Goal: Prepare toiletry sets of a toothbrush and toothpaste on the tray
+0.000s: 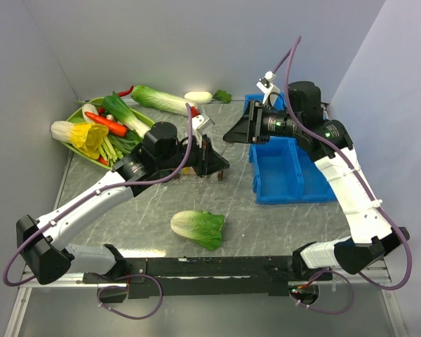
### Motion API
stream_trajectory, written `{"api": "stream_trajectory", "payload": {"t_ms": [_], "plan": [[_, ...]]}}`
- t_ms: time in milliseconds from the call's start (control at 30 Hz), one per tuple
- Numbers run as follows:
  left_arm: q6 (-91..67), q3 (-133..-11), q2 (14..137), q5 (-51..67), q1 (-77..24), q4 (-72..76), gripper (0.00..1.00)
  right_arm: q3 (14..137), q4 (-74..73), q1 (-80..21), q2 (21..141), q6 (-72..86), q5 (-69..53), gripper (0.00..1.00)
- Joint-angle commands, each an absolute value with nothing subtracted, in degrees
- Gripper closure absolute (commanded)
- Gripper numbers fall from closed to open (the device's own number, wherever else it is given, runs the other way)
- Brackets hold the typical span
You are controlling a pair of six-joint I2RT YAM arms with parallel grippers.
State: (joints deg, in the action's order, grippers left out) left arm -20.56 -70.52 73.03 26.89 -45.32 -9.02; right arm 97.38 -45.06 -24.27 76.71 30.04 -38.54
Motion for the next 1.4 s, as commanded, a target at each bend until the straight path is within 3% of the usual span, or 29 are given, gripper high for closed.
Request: {"api": "stream_trajectory", "payload": {"t_ms": [0, 300, 567, 633, 767, 867, 1067, 1233, 1367], "plan": [[-21.53, -72.33, 72.95, 25.75, -45.44, -6.50, 0.99, 96.33, -42.98, -24.78, 74.36, 29.44, -39.90, 0.47], [-21.53, -71.10, 71.55, 27.07, -45.35, -4.92, 0.99, 93.96, -39.38, -24.79, 73.92, 30.93, -41.75, 0.50], [-21.36, -71.63, 71.72, 26.37, -45.35, -6.41, 0.98, 92.46, -37.09, -24.87, 73.04, 32.43, -42.01, 0.77], [-21.53, -71.72, 71.46, 25.75, -45.35, -6.59, 0.85, 92.64, -36.92, -24.79, 72.60, 32.26, -41.49, 0.82], [-21.97, -71.63, 70.84, 24.00, -45.35, -6.68, 0.38, 93.16, -36.56, -24.87, 72.16, 31.91, -40.17, 0.85], [-21.62, -71.54, 70.05, 22.50, -44.91, -7.81, 0.17, 95.00, -38.84, -24.79, 72.07, 28.75, -36.93, 0.86], [-20.56, -70.23, 66.28, 21.44, -38.09, -11.95, 0.01, 100.63, -46.31, -24.87, 72.86, 19.26, -23.48, 0.87], [-17.41, -66.28, 63.55, 23.65, -27.61, -14.93, 0.01, 98.54, -43.78, -25.40, 72.69, 15.21, -14.86, 0.88], [-15.20, -60.92, 62.76, 13.31, -20.14, -13.55, 0.01, 95.98, -39.55, -27.77, 74.44, 13.98, -8.20, 0.90]]}}
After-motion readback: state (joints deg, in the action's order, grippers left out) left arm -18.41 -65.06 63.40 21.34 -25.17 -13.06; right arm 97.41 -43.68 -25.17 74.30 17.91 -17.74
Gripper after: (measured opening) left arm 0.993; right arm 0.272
